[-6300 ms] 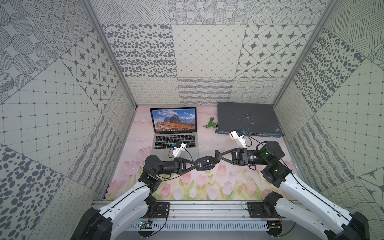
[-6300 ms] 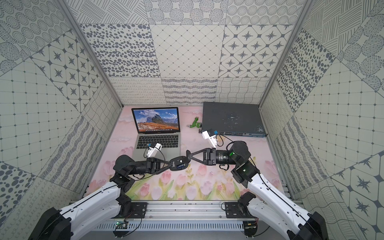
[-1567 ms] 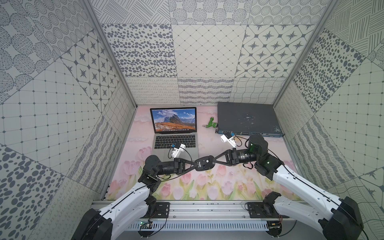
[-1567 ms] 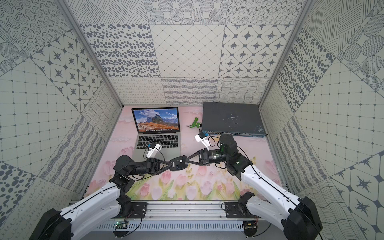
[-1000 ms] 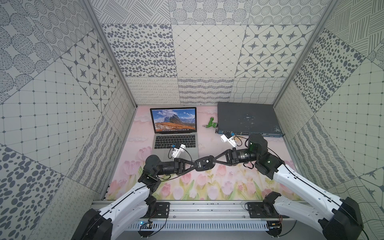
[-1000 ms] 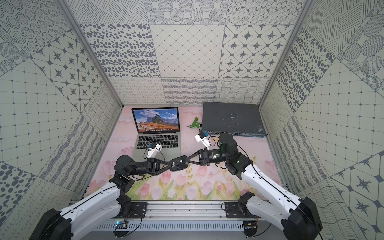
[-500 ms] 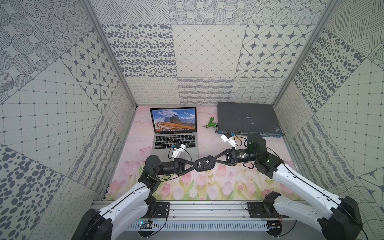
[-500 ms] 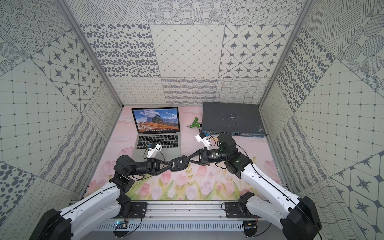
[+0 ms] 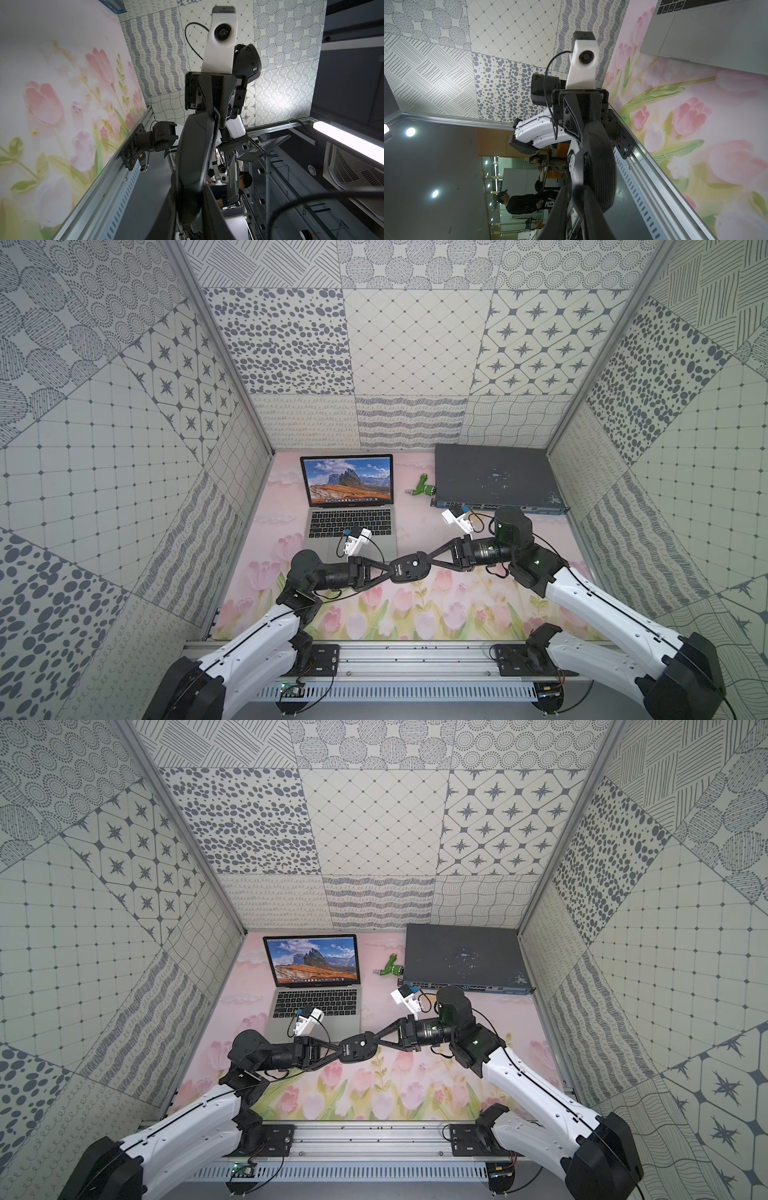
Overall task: Remove the wireless mouse receiver from the laptop
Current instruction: Close the lid on the mouse.
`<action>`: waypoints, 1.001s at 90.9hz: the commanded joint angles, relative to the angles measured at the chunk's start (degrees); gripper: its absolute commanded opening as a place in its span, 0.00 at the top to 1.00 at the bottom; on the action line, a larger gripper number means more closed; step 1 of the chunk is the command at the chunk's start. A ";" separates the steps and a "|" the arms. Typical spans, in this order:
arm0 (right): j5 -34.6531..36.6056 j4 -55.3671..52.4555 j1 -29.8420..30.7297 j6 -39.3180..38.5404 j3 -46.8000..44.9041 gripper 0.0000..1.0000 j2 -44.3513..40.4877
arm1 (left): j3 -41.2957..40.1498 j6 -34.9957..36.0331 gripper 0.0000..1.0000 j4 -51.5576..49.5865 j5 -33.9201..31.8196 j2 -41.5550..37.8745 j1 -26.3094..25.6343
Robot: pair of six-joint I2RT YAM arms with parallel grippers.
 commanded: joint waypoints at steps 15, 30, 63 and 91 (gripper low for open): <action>0.73 -0.28 -0.35 -1.35 1.37 0.81 -1.16 | -0.32 2.01 0.96 5.92 1.74 0.01 0.28; 0.62 -0.37 -0.47 -1.35 1.11 0.81 -1.55 | -0.32 2.16 0.96 5.94 1.72 0.34 0.27; 0.32 -0.76 -0.69 -1.50 0.76 0.80 -1.76 | -0.41 2.10 0.97 6.12 1.79 0.26 0.28; 0.19 -1.07 -1.21 -1.62 0.22 0.77 -2.09 | -0.33 2.18 0.96 6.18 1.74 0.51 0.28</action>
